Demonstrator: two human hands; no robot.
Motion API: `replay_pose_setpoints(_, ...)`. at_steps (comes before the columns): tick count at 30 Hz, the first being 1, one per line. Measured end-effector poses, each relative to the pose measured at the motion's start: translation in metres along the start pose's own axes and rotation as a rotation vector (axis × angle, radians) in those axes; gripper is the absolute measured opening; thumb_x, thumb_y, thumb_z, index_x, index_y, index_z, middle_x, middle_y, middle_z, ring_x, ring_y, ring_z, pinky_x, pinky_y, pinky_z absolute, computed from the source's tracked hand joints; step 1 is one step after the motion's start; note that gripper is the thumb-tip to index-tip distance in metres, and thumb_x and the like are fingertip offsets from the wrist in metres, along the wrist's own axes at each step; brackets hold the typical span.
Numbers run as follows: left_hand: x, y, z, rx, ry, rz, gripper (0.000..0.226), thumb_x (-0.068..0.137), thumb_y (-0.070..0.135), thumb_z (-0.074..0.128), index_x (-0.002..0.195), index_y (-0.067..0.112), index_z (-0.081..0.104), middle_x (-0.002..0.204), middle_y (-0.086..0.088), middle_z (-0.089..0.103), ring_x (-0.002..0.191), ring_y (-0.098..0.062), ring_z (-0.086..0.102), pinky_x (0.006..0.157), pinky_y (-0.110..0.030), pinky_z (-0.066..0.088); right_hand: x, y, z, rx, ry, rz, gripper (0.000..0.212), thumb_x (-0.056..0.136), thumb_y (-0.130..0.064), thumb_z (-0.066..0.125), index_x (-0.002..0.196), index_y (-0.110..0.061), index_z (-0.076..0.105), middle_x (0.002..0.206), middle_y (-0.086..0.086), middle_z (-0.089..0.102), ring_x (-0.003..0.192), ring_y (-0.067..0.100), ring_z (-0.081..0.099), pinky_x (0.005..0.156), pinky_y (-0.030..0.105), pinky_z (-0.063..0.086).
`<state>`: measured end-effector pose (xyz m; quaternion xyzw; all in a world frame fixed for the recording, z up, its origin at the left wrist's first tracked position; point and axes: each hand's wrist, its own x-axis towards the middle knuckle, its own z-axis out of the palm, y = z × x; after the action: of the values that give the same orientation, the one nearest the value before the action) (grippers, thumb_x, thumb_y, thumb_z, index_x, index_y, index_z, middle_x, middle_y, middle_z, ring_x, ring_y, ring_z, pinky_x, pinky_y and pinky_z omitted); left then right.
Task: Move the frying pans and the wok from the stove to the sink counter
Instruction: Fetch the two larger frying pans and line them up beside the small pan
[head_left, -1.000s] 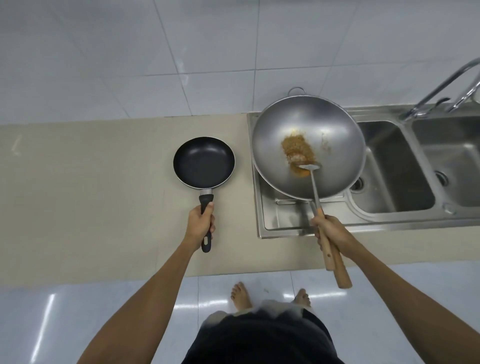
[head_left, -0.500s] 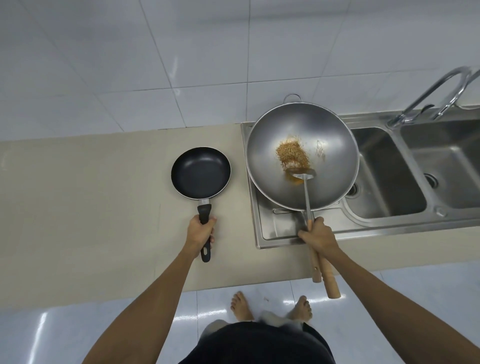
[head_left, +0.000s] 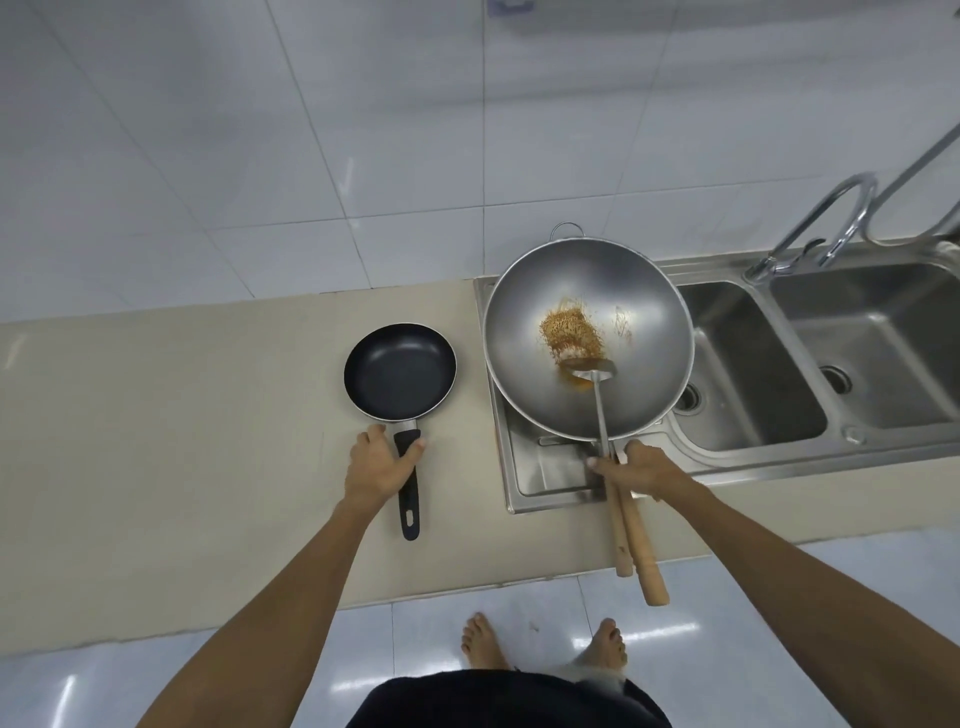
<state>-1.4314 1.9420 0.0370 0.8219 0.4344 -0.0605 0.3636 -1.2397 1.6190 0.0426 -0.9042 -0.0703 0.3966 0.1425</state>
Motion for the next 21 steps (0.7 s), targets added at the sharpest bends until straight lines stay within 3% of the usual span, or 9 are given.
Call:
replay_pose_setpoints(5,0.005,0.044,-0.023,0.213,0.109,0.219,0.079,0.088,0.058,0.061,0.143,0.004,0.044,0.142,-0.02,0.049,0.131,-0.039,0.042,0.106,-0.049,0.038,-0.009,0.019,-0.057,0.032,0.17,-0.077,0.085,0.096,-0.066,0.047,0.152,-0.002,0.04,0.152,0.025,0.05,0.138,0.041,0.049,0.108,0.046,0.042)
replay_pose_setpoints(13,0.001,0.159,-0.023,0.433,0.085,0.627,0.075,0.091,0.06,0.049,0.143,0.006,0.045,0.145,-0.016,0.05,0.135,-0.034,0.039,0.109,-0.049,0.035,-0.04,0.108,-0.149,0.019,0.432,0.046,0.078,0.098,-0.064,0.042,0.14,0.002,0.047,0.145,0.033,0.049,0.132,0.047,0.05,0.109,0.054,0.042)
replay_pose_setpoints(19,-0.06,0.302,0.056,0.507,0.028,0.858,0.08,0.085,0.062,0.042,0.143,0.008,0.047,0.145,-0.014,0.051,0.136,-0.033,0.039,0.11,-0.045,0.032,-0.102,0.248,-0.224,0.043,0.604,0.169,0.079,0.1,-0.063,0.037,0.146,0.0,0.044,0.15,0.03,0.047,0.136,0.045,0.048,0.111,0.053,0.038)
replay_pose_setpoints(21,-0.067,0.319,0.07,0.513,0.008,0.865,0.075,0.088,0.059,0.047,0.144,0.01,0.046,0.146,-0.013,0.05,0.136,-0.032,0.04,0.111,-0.045,0.033,-0.109,0.265,-0.233,0.008,0.59,0.194,0.082,0.098,-0.068,0.034,0.147,-0.002,0.043,0.153,0.028,0.044,0.138,0.044,0.045,0.111,0.056,0.036)
